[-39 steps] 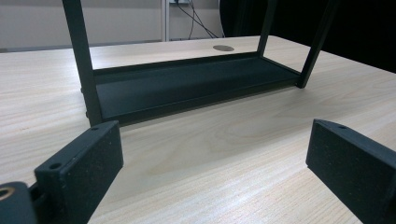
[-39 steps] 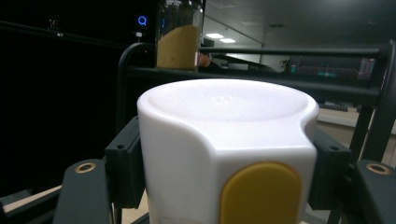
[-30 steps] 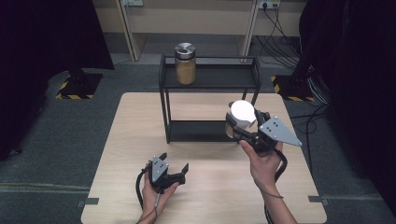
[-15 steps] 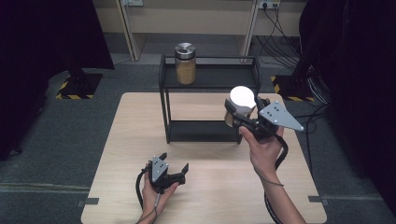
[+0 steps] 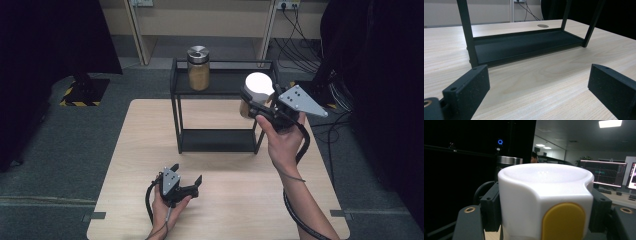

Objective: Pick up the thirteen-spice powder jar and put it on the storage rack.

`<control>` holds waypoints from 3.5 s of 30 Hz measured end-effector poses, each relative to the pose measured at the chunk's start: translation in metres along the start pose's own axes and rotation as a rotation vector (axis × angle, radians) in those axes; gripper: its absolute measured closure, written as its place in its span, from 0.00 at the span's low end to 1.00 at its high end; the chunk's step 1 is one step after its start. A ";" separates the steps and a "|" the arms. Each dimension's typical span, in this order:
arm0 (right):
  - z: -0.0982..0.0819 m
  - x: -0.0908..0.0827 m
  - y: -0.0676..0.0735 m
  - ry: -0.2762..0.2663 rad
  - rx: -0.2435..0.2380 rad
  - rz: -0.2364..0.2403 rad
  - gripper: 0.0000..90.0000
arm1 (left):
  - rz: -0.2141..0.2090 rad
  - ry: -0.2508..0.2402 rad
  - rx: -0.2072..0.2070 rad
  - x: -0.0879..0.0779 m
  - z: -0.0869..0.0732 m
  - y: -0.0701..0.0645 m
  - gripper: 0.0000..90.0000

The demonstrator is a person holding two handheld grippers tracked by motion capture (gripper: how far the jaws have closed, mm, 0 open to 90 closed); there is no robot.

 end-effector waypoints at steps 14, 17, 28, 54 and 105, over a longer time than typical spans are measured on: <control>0.024 0.024 -0.010 -0.006 0.026 0.002 0.34 | -0.002 0.002 0.000 0.000 0.000 0.000 0.03; 0.029 0.033 -0.012 0.004 0.025 0.000 0.34 | -0.002 0.002 0.003 0.000 0.000 0.000 0.03; 0.037 0.058 -0.017 0.033 0.020 -0.029 0.34 | -0.006 0.004 0.003 0.000 0.000 0.000 0.03; 0.033 0.089 -0.029 0.099 0.096 -0.037 0.34 | -0.011 0.011 0.003 0.001 0.001 0.001 0.03; 0.034 0.040 -0.031 0.065 0.087 0.023 0.02 | -0.009 0.016 0.003 0.001 0.002 0.001 0.03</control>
Point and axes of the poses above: each handheld gripper's, and its own axes: x roughly forward along the jaws, z roughly out of its top, y roughly to its left, the point moved 6 cm from there along x, roughly forward along the jaws, and after that the axes turned 8 degrees about -z, right-handed, at the moved point
